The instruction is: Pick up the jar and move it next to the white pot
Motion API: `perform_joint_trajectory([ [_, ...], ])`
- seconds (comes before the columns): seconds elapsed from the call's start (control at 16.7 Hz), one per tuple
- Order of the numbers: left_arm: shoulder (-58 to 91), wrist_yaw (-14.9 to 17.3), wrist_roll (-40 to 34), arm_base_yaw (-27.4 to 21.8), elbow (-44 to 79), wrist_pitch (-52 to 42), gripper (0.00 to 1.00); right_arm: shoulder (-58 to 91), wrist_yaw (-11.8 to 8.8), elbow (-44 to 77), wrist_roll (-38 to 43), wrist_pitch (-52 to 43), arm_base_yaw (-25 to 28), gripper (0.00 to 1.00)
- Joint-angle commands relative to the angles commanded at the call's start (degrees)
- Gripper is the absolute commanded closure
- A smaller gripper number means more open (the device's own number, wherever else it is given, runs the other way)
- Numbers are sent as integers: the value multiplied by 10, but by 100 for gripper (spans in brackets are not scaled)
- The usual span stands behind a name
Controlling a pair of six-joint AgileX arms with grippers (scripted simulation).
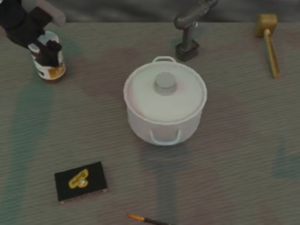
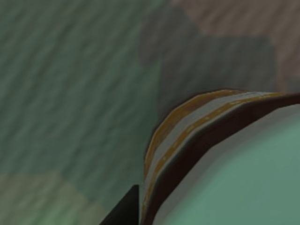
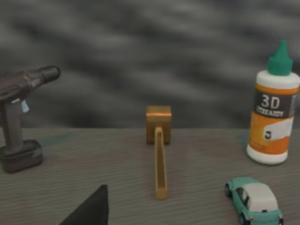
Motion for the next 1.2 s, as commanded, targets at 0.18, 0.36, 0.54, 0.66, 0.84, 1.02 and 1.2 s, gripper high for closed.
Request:
perform_joint_trajectory([
  [0.18,0,0,1,2,0,0,100,0,0,0,0,0,0,0],
  [0.36,-22,-1,0,4,-22,0,100,0,0,0,0,0,0,0],
  [0.54,-92,-2,0,8,-91,-2,100,0,0,0,0,0,0,0],
  [0.66,-153,-2,0,10,-149,-3,100,0,0,0,0,0,0,0],
  [0.84,-243,-3,2,15,-235,-6,100,0,0,0,0,0,0,0],
  [1.02,-297,-3,3,18,-288,-9,100,0,0,0,0,0,0,0],
  [1.2,-304,-3,3,19,-295,-9,100,0,0,0,0,0,0,0],
])
